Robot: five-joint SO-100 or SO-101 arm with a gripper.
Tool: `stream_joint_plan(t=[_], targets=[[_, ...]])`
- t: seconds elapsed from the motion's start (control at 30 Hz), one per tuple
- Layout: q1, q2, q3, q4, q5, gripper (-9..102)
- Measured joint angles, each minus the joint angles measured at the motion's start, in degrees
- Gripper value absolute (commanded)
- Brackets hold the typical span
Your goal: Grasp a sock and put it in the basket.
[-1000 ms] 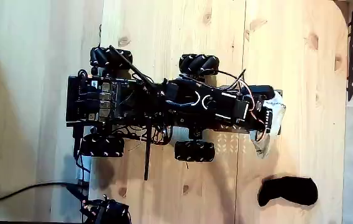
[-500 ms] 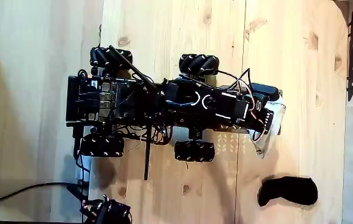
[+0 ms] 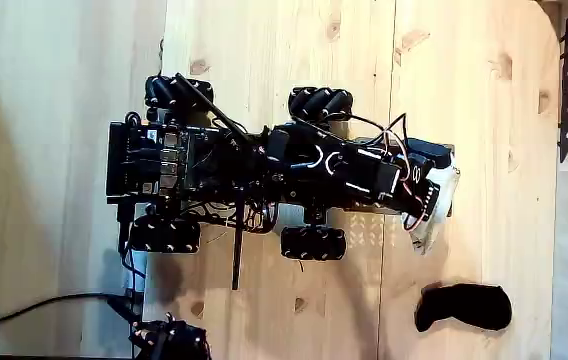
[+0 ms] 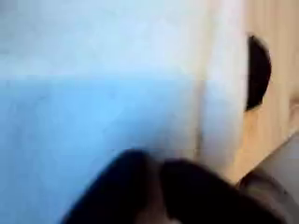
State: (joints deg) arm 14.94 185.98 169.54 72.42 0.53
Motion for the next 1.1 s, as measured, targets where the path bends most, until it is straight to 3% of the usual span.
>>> stream_joint_plan(t=[0.13, 0.4, 0.73, 1.1], targets=[[-3.6, 0.0, 0.0, 0.0, 0.0, 1], [4.2, 0.0, 0.0, 0.0, 0.0, 0], [-3.2, 0.0, 0.0, 0.0, 0.0, 0], [-3.5, 0.0, 0.0, 0.0, 0.0, 0]])
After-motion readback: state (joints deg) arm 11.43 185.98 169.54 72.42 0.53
